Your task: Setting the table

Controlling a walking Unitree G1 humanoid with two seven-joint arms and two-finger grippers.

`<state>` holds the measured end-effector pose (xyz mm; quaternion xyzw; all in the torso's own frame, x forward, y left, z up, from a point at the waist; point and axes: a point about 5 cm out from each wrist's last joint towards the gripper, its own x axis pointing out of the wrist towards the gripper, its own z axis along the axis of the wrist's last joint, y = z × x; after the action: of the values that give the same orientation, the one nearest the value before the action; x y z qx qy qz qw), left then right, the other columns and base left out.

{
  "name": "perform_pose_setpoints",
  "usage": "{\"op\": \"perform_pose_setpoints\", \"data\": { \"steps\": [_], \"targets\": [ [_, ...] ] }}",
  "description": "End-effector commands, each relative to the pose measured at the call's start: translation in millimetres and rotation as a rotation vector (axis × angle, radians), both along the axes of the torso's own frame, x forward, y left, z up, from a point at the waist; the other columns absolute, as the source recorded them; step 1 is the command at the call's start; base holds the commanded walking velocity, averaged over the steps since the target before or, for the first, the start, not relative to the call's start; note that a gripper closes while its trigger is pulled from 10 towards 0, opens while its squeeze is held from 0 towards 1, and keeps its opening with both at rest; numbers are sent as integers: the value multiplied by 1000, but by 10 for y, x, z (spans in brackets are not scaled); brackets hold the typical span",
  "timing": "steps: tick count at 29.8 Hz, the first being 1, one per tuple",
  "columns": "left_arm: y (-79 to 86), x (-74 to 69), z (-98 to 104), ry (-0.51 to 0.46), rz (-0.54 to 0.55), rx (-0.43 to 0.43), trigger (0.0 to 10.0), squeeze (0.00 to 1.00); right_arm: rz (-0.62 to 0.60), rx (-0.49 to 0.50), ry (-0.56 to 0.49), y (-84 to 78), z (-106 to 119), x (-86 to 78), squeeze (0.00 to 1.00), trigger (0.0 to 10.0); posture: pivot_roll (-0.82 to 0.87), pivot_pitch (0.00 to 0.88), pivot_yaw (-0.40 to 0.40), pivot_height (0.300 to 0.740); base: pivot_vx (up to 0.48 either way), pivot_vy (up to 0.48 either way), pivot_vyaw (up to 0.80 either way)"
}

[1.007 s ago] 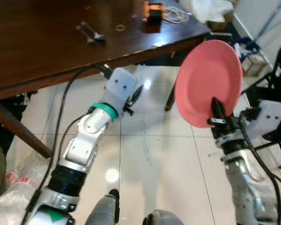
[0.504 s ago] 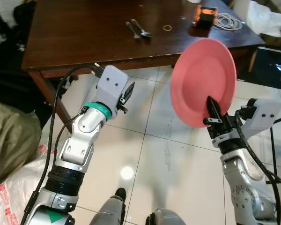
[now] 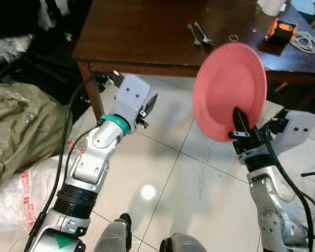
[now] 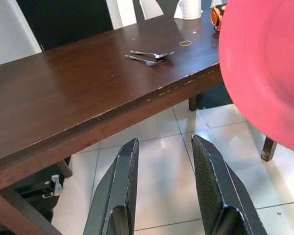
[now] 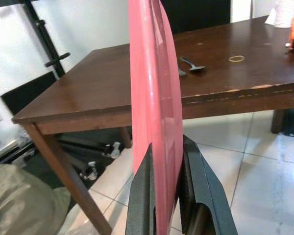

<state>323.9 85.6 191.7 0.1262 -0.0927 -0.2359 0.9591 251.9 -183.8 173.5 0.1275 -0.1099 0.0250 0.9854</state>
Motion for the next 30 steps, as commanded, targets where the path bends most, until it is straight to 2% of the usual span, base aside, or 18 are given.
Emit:
{"op": "perform_pose_setpoints", "data": {
  "steps": [1,7,30],
  "targets": [
    [-24,3,-33,2,-3,16,10000,0,-33,7,-30,-57,50,-21,0,10000,15,35,3,740,319,0,0],
    [-82,25,-19,-3,-9,16,10000,0,-71,20,-79,-109,158,-28,0,10000,9,35,9,740,480,0,0],
    [-143,18,-16,-11,-35,10,10000,0,-84,12,-71,-122,144,-35,0,10000,1,36,11,740,400,0,0]
  ]
}}
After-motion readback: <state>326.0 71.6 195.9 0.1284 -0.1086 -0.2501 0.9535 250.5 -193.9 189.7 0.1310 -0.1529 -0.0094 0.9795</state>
